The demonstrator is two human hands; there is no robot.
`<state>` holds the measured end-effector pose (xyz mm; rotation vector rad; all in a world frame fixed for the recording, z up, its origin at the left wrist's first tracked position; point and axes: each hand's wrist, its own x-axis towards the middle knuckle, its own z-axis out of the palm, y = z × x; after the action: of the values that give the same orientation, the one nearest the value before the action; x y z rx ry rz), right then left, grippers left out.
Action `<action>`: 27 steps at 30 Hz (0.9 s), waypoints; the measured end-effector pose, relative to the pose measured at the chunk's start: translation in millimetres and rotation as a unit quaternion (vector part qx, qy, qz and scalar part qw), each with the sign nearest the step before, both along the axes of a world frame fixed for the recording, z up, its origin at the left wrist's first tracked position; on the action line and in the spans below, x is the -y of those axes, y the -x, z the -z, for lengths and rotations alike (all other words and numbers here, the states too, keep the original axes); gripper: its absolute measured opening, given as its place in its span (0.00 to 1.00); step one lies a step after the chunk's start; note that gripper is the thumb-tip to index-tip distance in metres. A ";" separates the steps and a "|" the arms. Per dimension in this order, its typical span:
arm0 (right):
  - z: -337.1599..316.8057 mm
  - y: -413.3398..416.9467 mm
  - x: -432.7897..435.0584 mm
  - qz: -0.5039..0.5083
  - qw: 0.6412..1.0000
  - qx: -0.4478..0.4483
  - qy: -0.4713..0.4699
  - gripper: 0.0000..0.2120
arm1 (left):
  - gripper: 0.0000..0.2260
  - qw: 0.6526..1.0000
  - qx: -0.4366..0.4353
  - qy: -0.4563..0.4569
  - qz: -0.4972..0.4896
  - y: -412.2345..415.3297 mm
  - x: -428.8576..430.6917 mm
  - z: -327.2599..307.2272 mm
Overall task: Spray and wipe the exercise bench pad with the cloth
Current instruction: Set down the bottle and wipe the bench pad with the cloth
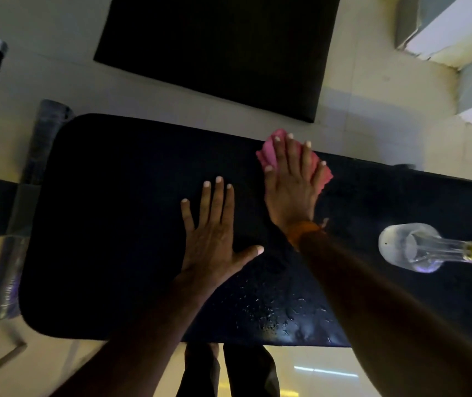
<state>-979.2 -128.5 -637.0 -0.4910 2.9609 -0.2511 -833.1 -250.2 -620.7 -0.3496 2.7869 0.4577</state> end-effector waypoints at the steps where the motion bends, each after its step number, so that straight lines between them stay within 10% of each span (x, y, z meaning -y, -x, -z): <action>1: -0.9 -8.2 2.4 -0.025 1.000 -0.001 0.009 0.28 | 0.57 1.000 0.000 -0.001 0.003 0.8 -0.6 0.8; 5: 2.2 -4.1 -58.3 -0.215 0.976 -0.028 -0.010 0.28 | 0.56 1.000 -0.014 -0.016 0.016 6.6 -5.8 1.7; 9: 0.5 20.2 -36.3 0.064 0.998 0.018 0.008 0.29 | 0.55 0.999 -0.016 -0.021 0.045 16.1 -21.9 2.5; 14: 2.5 9.6 -88.5 -0.147 0.989 0.027 -0.009 0.28 | 0.55 0.999 -0.006 -0.014 0.032 25.8 -39.5 2.1; 18: 3.4 40.5 -98.2 0.112 0.992 0.053 -0.001 0.31 | 0.54 0.997 -0.017 -0.015 0.069 30.7 -53.0 3.9; 23: 2.0 -3.1 -106.7 -0.112 0.993 0.042 0.020 0.29 | 0.55 0.998 -0.002 -0.005 0.056 42.3 -74.5 4.9; 27: 7.9 47.7 -125.9 0.077 0.996 0.049 0.022 0.29 | 0.55 0.996 -0.009 -0.013 0.089 49.1 -82.4 3.1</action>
<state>-1026.9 -2.7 -644.9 -0.2477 2.9043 -0.3473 -882.2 -167.8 -623.8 -0.0895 2.7949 0.4558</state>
